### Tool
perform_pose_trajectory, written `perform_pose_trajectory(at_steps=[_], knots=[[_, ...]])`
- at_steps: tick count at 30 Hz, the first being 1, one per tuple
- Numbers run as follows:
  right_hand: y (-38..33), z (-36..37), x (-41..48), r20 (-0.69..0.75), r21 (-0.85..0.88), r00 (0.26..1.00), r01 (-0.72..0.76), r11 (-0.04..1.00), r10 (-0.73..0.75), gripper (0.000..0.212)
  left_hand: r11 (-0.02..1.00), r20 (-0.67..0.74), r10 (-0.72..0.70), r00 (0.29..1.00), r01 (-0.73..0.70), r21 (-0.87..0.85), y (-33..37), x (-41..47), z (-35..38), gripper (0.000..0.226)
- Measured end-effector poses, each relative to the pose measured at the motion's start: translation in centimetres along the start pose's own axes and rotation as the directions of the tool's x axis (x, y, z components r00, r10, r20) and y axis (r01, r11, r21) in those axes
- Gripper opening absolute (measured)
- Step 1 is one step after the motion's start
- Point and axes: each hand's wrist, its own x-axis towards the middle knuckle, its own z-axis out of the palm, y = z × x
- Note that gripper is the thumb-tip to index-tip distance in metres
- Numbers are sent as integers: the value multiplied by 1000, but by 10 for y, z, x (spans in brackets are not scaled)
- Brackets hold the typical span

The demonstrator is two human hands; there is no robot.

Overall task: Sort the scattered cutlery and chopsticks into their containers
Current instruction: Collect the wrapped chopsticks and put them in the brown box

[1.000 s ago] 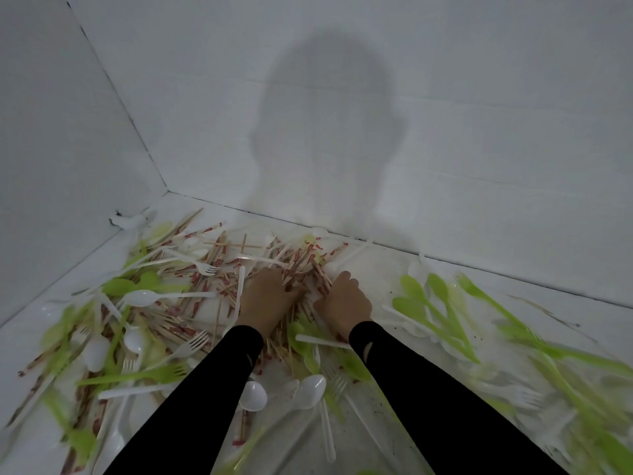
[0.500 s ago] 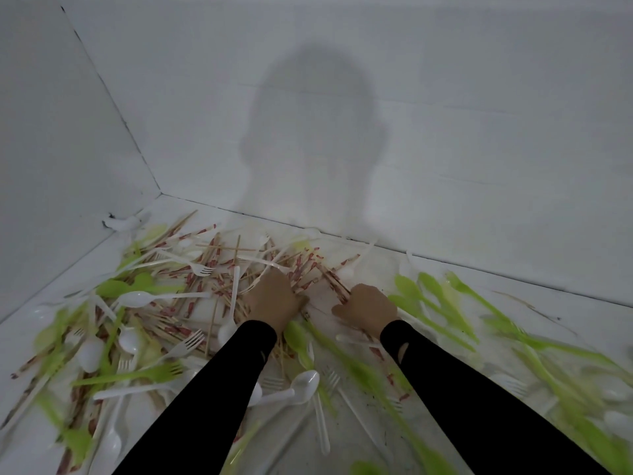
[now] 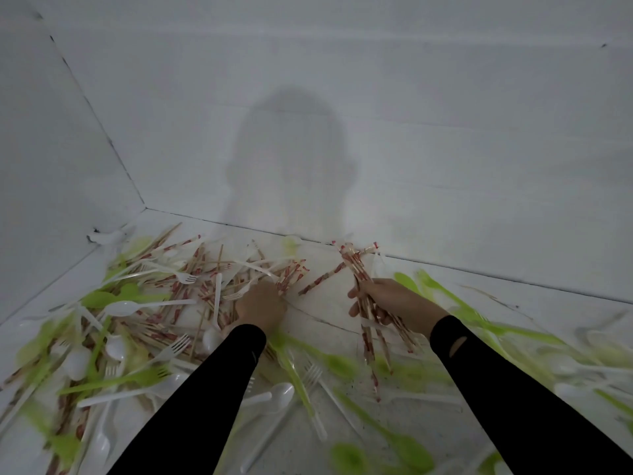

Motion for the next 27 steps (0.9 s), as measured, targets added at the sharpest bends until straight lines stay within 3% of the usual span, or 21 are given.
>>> perform_pose_trajectory(at_steps=[7,11,14,17,22,24,27], knots=[[-1,-5,-11,-108,23,990,92,995,-89,27,988,-6,84,996,-84,-130,-3,-10,-20,36],[-4,-2,-13,-153,278,979,176,944,-137,19,964,-26,102,994,-106,-242,-1,-14,-33,23],[-7,4,-12,-286,400,943,277,874,-168,13,923,-110,104,988,-137,-361,4,-20,-43,34],[-3,9,-5,-444,428,891,302,852,-93,25,867,-133,94,987,-147,-477,9,-30,-57,43],[-4,18,2,-384,449,904,362,817,-189,16,677,-63,230,971,-206,-707,22,-42,-80,16],[-7,21,3,-359,446,909,367,816,-213,25,578,-190,247,950,-302,-758,28,-42,-83,15],[-17,25,-1,-427,482,880,415,771,-207,34,416,-414,128,901,-428,-803,28,-40,-81,9]])
